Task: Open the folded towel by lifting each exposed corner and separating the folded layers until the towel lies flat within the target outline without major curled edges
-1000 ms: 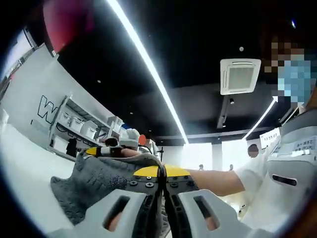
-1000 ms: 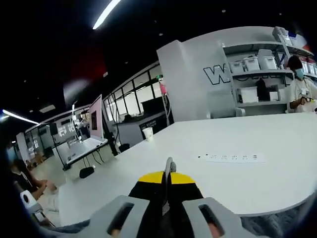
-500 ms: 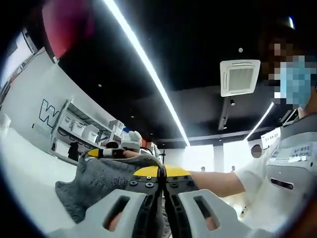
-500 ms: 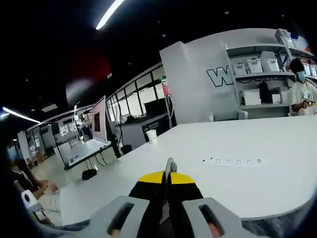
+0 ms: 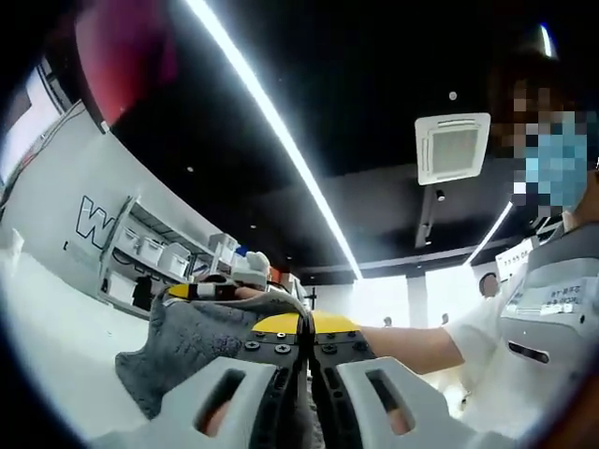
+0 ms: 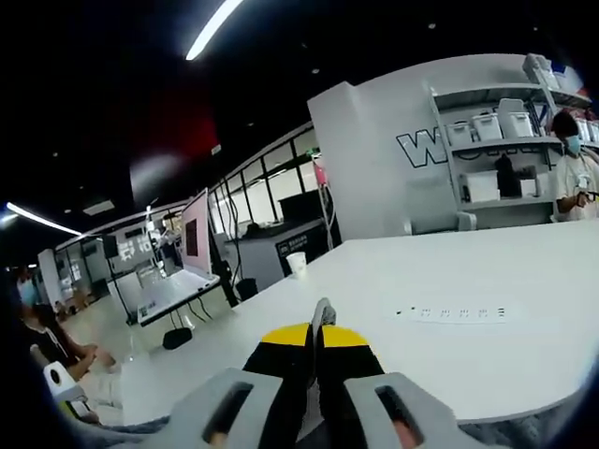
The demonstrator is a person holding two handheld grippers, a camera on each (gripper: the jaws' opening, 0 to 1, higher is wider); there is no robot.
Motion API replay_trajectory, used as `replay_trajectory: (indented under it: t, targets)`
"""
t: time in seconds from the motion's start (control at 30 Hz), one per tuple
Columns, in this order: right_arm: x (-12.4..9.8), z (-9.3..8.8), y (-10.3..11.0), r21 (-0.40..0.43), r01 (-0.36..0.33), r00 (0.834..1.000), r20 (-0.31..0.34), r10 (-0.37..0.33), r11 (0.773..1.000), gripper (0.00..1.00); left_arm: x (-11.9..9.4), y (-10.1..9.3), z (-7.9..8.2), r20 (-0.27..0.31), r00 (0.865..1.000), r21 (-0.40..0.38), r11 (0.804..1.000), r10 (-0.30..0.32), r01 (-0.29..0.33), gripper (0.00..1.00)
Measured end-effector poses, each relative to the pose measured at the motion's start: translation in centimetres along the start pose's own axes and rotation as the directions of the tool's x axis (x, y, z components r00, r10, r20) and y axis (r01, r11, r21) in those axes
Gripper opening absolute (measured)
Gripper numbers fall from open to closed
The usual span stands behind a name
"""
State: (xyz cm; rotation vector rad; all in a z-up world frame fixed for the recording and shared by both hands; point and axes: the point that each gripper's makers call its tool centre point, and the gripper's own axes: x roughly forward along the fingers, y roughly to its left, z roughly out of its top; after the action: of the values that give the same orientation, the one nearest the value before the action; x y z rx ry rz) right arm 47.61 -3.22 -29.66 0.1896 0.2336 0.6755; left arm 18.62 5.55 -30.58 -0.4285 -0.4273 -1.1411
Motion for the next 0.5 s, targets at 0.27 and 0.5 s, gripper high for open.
replay_trajectory:
  t: [0.27, 0.5]
  targets:
    - [0.9, 1.0, 1.5, -0.025, -0.021, 1.0, 0.003, 0.021, 0.999, 0.0, -0.5, -0.4, 0.8, 0.008, 1.0, 0.03, 0.999, 0.01, -0.01, 0.0]
    - [1.4, 1.1, 2.4, -0.026, -0.033, 0.999, 0.007, 0.034, 0.999, 0.0, -1.1, -0.2, 1.3, 0.013, 1.0, 0.042, 0.999, 0.025, -0.025, 0.0]
